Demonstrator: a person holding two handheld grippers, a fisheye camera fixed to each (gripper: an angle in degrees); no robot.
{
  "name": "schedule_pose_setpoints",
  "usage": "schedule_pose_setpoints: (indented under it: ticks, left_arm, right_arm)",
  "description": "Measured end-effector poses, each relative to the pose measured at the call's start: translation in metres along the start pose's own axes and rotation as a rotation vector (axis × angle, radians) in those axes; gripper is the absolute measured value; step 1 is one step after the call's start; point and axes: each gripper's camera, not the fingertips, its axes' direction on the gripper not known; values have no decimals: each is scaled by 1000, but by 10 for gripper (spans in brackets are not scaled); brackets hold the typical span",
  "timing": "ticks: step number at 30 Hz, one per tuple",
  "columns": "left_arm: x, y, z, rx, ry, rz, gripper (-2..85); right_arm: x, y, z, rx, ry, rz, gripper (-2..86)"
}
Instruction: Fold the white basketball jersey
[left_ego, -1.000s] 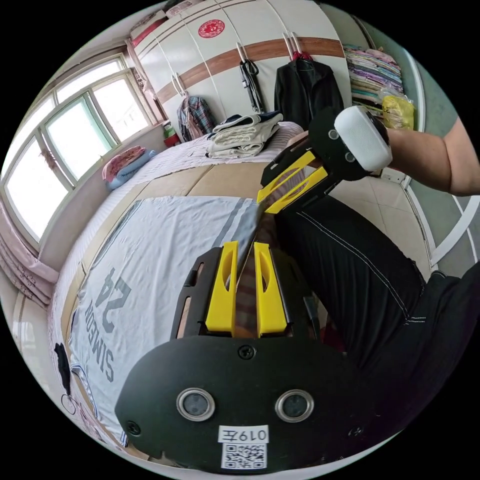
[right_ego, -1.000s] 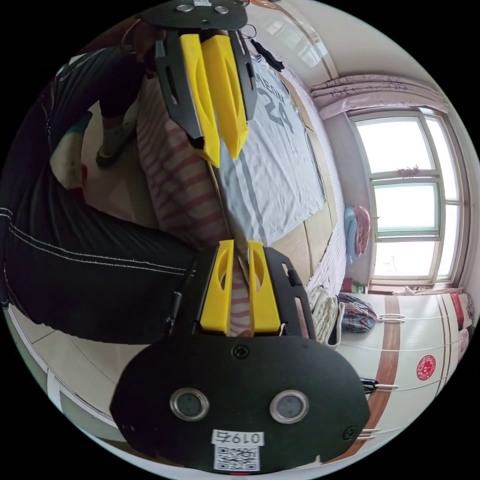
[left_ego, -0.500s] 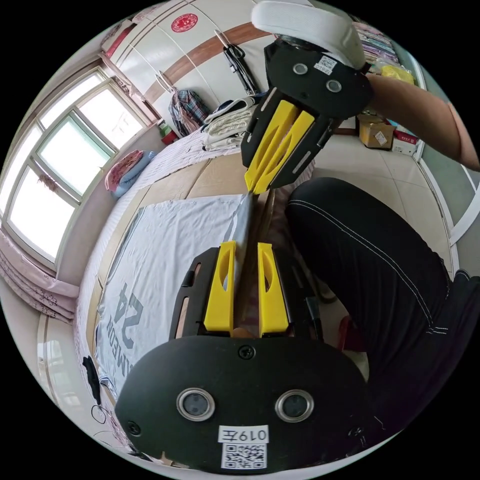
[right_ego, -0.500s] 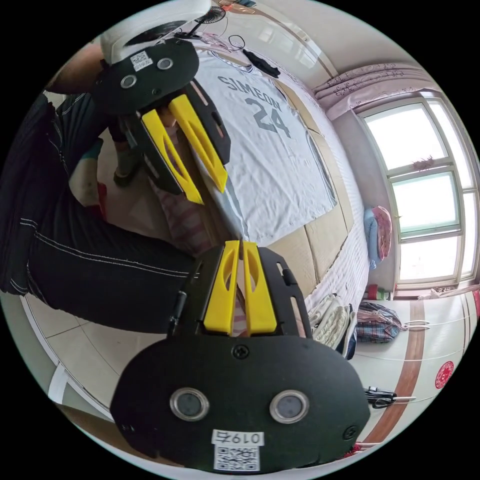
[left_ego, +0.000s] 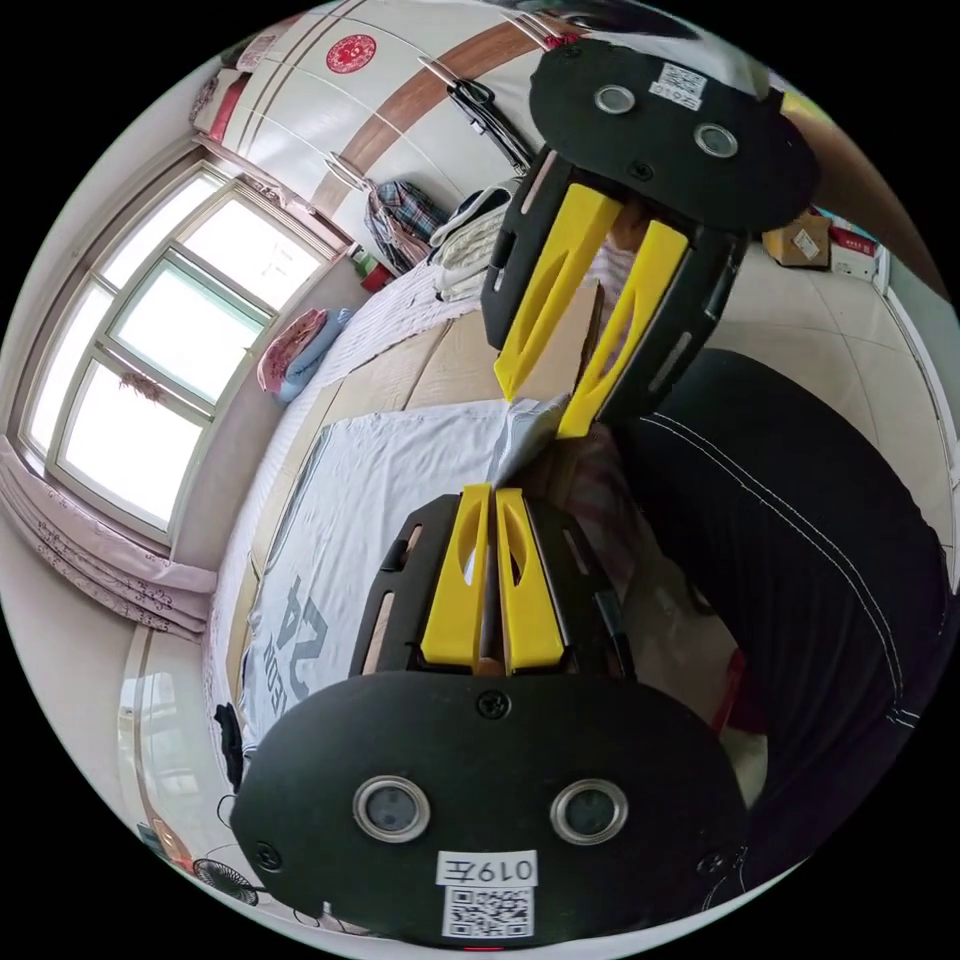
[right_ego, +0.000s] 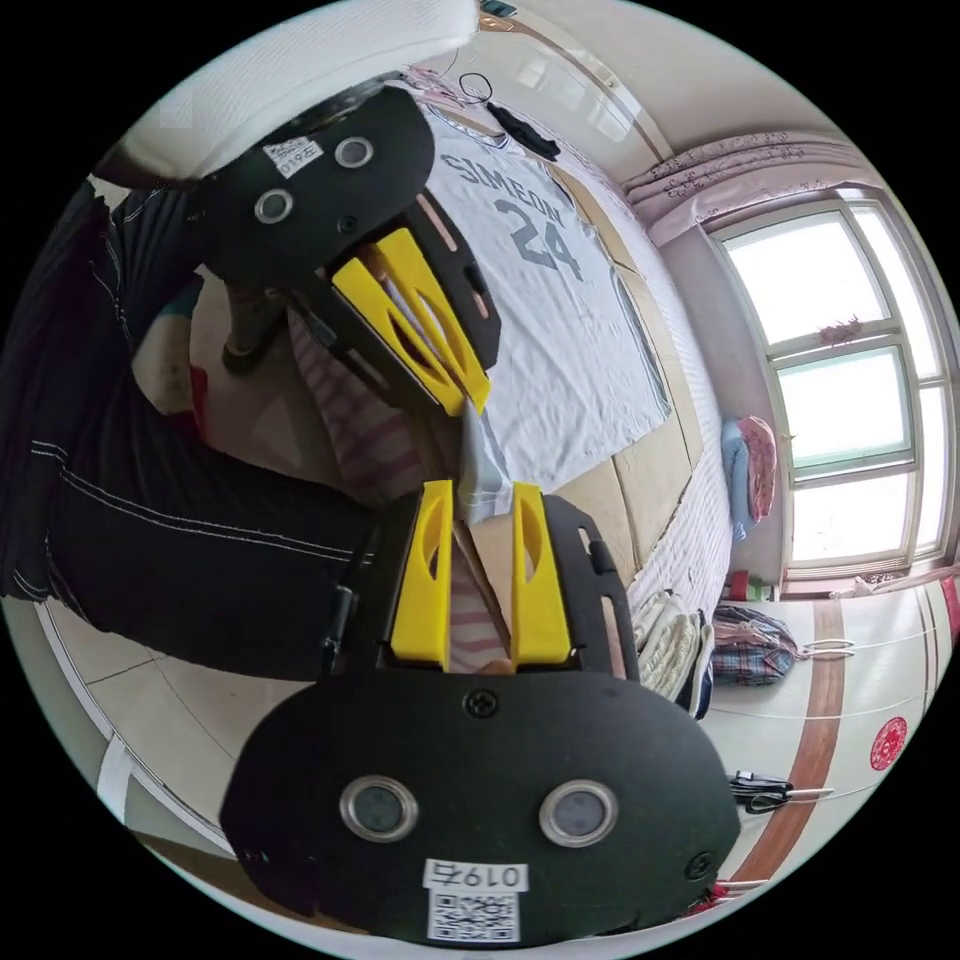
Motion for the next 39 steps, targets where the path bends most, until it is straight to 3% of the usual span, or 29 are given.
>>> schedule_pose_setpoints:
  ticks: [11,15,19,29,39]
  left_arm:
    - [-36,14,0,14,115,-120,9]
    - [-42,22,-1,25,130,-140,8]
    - [-43,32,-5,43,118,-133,7]
    - [-64,55,-15,101,94,-173,8]
    - [-65,76,11,41,136,-139,8]
  right_arm:
    - [-55,-8,11,-21,310,33,84]
    - [-65,-2,16,-64,429,-6,7]
    - [-73,1,13,-82,507,-133,-7]
    - [-66,7,9,-106,584,-218,-9]
    - [-57,16,20,-134,518,-291,-10]
